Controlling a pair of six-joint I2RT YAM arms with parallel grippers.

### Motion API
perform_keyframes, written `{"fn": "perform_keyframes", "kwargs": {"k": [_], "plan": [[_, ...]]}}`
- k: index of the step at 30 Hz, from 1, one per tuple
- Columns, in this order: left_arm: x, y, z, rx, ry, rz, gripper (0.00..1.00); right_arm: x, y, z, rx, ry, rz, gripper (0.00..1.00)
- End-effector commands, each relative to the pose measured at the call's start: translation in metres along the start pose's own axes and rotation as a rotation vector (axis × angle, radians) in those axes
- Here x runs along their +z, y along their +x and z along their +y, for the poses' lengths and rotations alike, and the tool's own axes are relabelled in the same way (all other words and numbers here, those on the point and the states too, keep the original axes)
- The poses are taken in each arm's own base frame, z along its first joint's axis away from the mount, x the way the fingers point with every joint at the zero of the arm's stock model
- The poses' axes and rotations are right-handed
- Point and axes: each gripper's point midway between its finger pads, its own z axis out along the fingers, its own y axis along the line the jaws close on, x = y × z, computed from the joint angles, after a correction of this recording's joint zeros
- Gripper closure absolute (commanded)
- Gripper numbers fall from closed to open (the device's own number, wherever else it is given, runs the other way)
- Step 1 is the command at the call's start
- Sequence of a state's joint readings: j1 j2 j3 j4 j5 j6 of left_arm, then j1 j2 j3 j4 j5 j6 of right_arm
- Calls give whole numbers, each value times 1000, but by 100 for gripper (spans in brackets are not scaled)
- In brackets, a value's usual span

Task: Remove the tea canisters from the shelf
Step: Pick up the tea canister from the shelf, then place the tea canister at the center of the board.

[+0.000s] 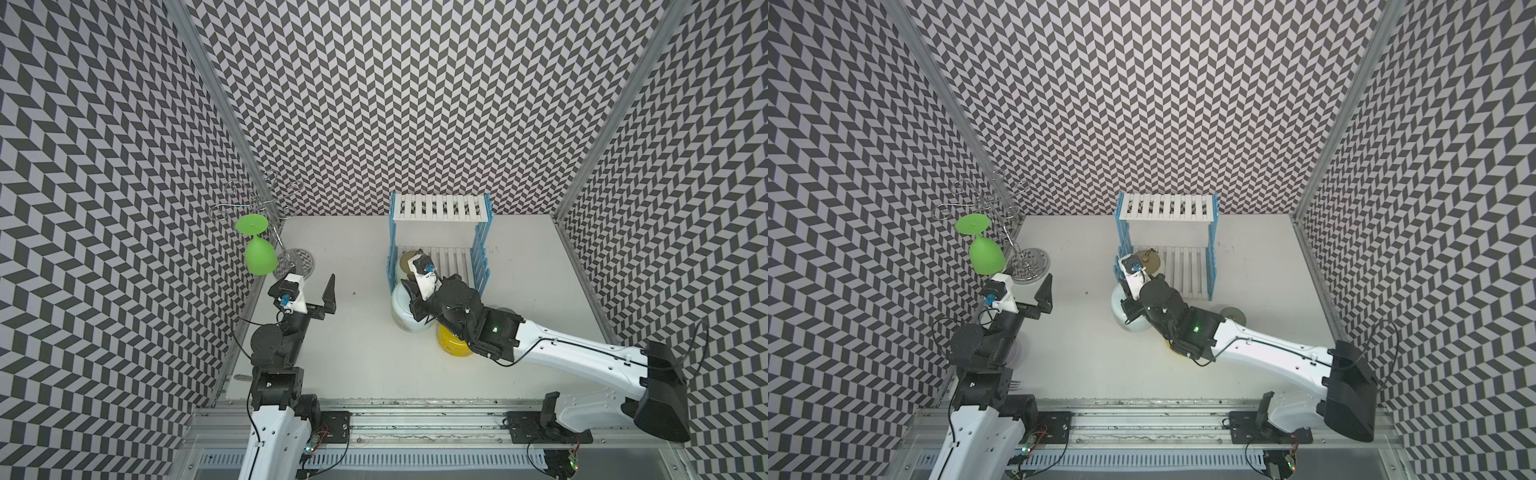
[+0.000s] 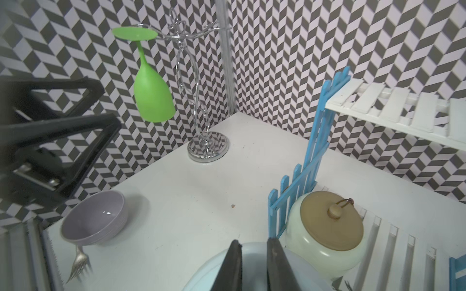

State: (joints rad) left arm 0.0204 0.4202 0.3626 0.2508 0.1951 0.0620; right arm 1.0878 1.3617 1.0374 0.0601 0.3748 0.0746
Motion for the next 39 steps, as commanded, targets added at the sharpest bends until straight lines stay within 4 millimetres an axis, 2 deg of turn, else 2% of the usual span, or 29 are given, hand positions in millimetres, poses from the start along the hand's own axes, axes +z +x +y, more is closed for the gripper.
{"fn": "perform_keyframes", "kwargs": {"k": [1, 13, 21, 39], "plan": [[-2, -8, 1, 14, -8, -25, 0, -7, -52, 12, 74, -59, -211, 100], [-2, -9, 2, 12, -13, -27, 0, 24, -1, 23, 41, -74, -128, 100], [-2, -9, 2, 14, -15, -26, 0, 45, 31, 23, -4, -47, -66, 100], [-3, -10, 0, 22, -6, -39, 0, 66, 83, 22, -5, -54, 15, 100]]}}
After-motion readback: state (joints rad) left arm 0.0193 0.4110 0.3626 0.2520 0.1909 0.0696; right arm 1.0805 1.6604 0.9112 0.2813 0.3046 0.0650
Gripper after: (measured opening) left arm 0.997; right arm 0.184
